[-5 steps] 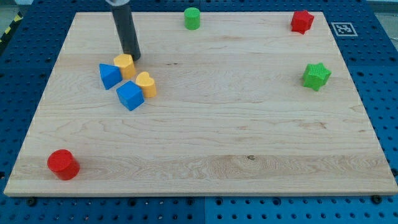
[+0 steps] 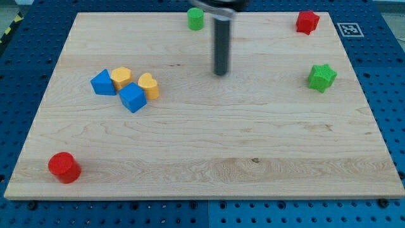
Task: Push the red circle a bit up
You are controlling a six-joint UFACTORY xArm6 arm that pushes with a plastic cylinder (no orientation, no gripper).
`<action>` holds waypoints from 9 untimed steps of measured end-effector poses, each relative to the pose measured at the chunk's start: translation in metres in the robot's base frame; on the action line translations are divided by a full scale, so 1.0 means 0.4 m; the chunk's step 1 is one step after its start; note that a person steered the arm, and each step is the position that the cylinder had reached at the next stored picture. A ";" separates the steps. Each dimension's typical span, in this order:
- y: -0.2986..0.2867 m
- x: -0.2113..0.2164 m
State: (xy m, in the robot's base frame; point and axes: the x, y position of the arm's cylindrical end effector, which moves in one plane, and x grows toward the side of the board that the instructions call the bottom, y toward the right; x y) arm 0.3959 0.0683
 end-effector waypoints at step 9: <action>-0.754 0.347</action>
State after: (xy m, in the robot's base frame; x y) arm 0.5349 -0.2335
